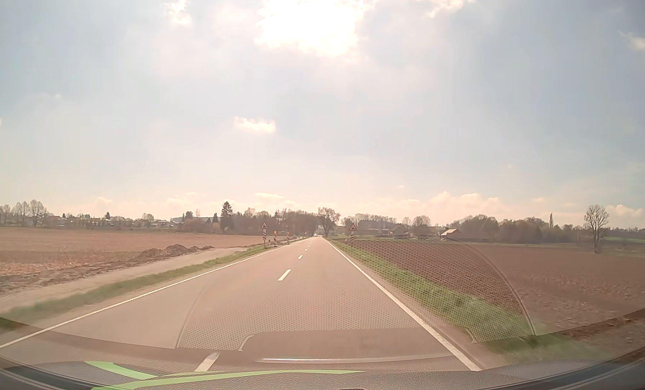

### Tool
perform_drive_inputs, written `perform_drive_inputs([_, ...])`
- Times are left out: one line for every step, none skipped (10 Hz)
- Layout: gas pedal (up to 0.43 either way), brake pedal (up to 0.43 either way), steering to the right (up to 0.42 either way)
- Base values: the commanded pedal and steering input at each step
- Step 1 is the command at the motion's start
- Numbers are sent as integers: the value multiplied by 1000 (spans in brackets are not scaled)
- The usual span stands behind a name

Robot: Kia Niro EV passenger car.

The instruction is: Follow the waypoints while adhering to traffic rules and regulations

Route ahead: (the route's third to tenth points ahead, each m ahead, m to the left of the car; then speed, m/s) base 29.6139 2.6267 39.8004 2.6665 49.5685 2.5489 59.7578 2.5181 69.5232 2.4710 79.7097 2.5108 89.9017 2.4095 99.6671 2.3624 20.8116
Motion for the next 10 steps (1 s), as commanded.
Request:
perform_drive_inputs([209, 0, 3])
perform_drive_inputs([197, 0, 3])
perform_drive_inputs([189, 0, 3])
perform_drive_inputs([169, 0, 3])
perform_drive_inputs([157, 0, 3])
perform_drive_inputs([138, 0, 2])
perform_drive_inputs([130, 0, 1])
perform_drive_inputs([130, 0, 1])
perform_drive_inputs([130, 0, 1])
perform_drive_inputs([118, 0, 1])
